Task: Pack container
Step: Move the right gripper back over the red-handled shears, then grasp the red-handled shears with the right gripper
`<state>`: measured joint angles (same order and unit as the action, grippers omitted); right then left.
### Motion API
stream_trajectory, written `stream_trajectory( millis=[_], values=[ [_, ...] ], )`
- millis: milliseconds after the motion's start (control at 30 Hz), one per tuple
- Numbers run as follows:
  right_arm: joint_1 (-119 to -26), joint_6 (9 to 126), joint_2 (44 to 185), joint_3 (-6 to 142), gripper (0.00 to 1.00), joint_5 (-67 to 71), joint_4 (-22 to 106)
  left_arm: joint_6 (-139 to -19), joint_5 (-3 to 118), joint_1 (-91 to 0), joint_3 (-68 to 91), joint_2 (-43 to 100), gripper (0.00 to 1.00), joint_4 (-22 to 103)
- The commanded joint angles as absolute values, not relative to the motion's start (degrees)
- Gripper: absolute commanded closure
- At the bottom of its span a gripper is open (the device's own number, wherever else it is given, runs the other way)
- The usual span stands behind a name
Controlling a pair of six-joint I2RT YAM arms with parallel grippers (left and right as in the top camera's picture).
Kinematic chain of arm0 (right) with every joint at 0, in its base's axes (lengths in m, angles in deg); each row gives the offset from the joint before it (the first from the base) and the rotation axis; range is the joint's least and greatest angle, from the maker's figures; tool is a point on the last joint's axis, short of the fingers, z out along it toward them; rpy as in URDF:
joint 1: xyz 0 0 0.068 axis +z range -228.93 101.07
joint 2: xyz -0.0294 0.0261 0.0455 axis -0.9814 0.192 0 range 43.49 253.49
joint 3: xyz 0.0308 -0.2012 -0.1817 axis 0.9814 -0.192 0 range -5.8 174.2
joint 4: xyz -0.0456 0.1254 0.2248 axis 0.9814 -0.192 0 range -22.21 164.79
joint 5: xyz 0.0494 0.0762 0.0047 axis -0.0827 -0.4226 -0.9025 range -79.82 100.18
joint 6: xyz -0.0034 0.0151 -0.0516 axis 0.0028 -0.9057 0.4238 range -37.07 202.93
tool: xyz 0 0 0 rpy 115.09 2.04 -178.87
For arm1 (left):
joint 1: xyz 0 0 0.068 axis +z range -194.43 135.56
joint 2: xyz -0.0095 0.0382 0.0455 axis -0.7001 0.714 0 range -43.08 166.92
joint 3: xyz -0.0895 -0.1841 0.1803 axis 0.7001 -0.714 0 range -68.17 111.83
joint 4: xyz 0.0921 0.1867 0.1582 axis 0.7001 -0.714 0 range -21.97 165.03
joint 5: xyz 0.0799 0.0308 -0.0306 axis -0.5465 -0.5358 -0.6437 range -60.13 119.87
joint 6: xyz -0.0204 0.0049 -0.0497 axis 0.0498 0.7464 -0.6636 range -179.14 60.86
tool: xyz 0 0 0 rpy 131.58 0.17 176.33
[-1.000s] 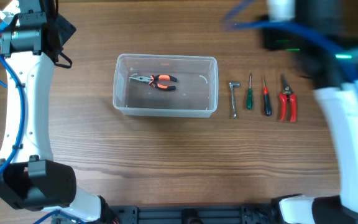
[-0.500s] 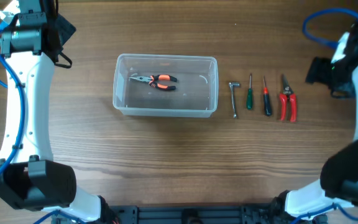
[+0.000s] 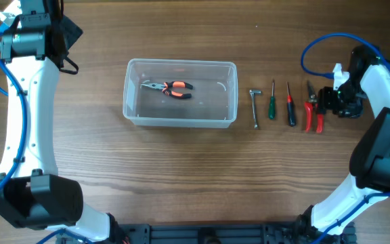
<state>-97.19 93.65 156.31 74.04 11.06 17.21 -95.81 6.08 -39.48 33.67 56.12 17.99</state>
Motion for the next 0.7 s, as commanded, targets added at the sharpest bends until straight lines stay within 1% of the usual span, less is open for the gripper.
stream_trajectory(
  millis=[0,200,433,533,667],
  values=[
    [-96.89,94.99,156.37,73.47,0.36,5.62,17.28,-94.91,5.36,-39.40,33.96,54.78,0.00,17.92],
    [-96.30,94.79,156.37,73.47,0.38,1.12,15.55,-94.91,5.38,-39.40,33.96,54.78,0.00,17.92],
    [-92.52,94.55,156.44,73.47,0.38,2.38,16.16,-94.91,5.36,-39.40,33.96,54.78,0.00,17.92],
    [-91.95,94.53,156.50,73.40,0.38,3.08,17.28,-94.91,5.38,-39.40,33.96,54.78,0.00,17.92],
    [-91.97,93.81,156.55,73.21,0.41,3.70,18.61,-94.91,5.36,-39.40,33.96,54.78,0.00,17.92]
  ],
)
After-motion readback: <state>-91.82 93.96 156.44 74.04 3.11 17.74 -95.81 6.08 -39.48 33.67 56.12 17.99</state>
